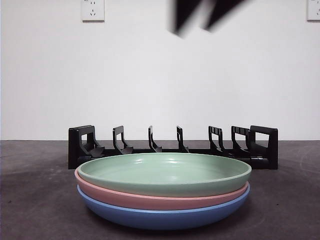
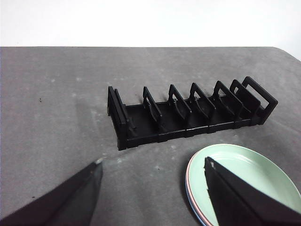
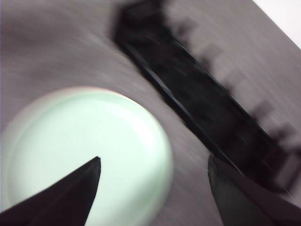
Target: Place the plate
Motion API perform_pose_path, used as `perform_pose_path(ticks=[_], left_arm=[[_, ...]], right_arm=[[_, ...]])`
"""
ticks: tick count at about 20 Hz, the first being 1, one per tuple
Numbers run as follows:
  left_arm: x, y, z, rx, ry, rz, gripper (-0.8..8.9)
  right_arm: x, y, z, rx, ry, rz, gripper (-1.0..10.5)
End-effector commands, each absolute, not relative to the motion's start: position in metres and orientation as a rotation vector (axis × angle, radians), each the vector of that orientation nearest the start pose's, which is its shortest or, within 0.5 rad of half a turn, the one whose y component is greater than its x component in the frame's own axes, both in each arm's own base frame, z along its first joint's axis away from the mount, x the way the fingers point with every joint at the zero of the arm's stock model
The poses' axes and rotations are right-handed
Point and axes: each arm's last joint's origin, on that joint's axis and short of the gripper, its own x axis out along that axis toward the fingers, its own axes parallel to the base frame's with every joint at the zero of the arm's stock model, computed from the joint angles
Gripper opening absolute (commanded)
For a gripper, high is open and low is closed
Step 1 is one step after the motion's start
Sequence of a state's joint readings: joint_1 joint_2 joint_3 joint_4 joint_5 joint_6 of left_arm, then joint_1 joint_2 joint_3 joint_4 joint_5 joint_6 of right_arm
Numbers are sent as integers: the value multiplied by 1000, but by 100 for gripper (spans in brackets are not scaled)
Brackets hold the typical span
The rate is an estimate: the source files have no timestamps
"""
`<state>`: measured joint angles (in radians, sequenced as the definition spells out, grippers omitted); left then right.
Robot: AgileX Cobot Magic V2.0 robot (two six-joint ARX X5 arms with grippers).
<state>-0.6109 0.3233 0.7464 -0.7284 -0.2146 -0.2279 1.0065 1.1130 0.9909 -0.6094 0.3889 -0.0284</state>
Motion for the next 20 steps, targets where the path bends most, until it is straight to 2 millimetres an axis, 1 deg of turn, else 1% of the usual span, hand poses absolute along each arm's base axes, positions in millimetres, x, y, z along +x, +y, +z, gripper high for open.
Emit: perform_pose_path(ticks=[1,4,6,8,10,12,14,15,16,17,18,20], left_arm=[[52,-29,321,-107,290,-362,344],[53,-30,323,-116,269,-365,344],[56,-31,328,-124,222,-371,344],[60,-34,334,-99,167,-380,344],[65,-38,337,-61,141,-383,344],[70,-42,336,-35,148,-382,344],[71,-42,335,-32,164,-381,343],[71,-42,335,-32,162,-380,318],[71,-42,336,-35,156,-382,119],[71,-42,336,-36,150,-383,30],[71,-42,338,-32,136,-385,6],[70,-42,336,6,145,-387,7]], right_arm=[[139,162,299,-491,537,534,358],[149,135,291,-502,477,477,349],[160,113,287,-502,428,379,348],[173,97,289,-462,405,275,348],[183,84,293,-421,384,187,348],[187,74,294,-404,388,133,349],[187,70,293,-402,399,110,349],[188,69,293,-399,400,108,333],[188,70,294,-398,396,107,147],[188,70,294,-402,395,108,9],[188,70,295,-397,386,109,20],[188,70,294,-393,390,126,21]])
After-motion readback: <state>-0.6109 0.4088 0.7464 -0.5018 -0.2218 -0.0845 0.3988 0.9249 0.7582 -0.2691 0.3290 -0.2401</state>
